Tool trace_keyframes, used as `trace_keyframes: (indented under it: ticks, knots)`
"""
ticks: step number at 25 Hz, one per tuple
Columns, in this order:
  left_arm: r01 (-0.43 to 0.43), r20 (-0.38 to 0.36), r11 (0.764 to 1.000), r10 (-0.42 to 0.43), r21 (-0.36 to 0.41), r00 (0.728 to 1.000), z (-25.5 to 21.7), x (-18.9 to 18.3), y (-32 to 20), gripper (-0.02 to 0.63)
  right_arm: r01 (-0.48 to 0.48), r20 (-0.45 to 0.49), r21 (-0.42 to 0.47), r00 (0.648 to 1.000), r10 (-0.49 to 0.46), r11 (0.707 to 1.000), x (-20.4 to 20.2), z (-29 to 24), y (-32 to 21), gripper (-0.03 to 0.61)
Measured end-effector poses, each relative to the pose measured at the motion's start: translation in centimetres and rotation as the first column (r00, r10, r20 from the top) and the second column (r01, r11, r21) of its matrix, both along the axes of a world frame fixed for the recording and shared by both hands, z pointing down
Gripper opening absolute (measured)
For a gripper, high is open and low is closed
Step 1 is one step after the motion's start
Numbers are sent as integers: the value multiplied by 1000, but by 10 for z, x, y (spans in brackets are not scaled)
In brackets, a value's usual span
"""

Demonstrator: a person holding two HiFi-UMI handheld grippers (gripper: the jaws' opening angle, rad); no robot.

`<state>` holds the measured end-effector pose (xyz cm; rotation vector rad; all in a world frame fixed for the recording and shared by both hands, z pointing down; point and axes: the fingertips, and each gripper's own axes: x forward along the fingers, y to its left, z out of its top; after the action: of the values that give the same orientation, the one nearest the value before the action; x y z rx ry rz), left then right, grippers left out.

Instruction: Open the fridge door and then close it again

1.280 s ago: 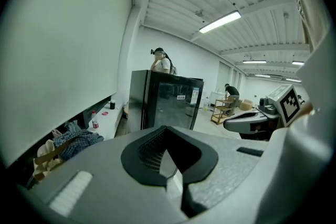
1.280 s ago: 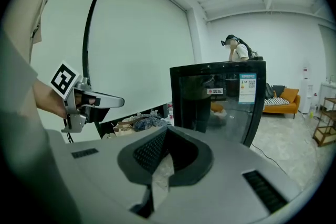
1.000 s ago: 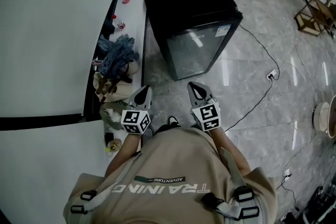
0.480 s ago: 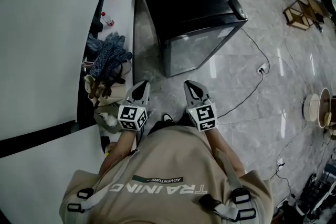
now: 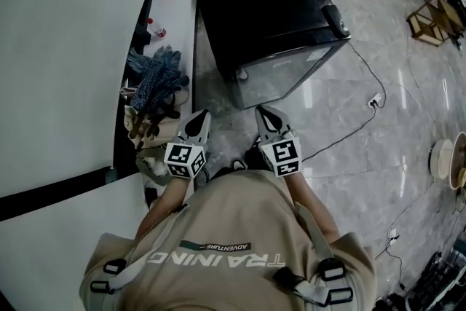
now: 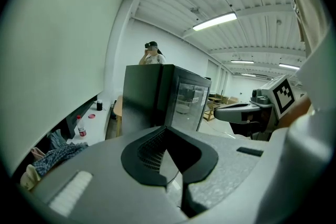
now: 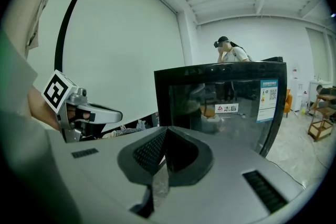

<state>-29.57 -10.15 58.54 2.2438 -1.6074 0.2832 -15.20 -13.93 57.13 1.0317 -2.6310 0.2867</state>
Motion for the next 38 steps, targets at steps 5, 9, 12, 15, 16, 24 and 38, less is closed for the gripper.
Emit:
trace_keyframes:
  ticks: [5,9,12,15,16,24,38]
  knots:
    - [15,-30,1000,-15,-2,999,-14,-2,-23,0,43,67,14,997,-44,999,-3,-10,-33,-5]
    - [25,-10,1000,-25,1,1000,-16,-1,-47,0,70,125,-9,990,-68,998,2,-12,-56,-5]
    - [20,7,1000,-20,11,1000,-15,-1,-62,-1,108,128,5,986,-108,994,2,-13,-63,-5]
    - [8,21,1000,-8,25,1000,-13,2,-73,0,129,163,-11,979,-126,992,3,-12,-71,-5]
    - [10,19,1000,-10,25,1000,-11,3,-76,-1,135,169,-13,977,-131,991,4,-12,-73,-5]
    - [-3,14,1000,3,14,1000,2,6,-78,0,169,124,-2,978,-168,986,3,-14,-75,-5]
    - [-134,19,990,135,-43,991,24,15,-81,0,118,55,-2,992,-118,993,-7,-27,-74,-5]
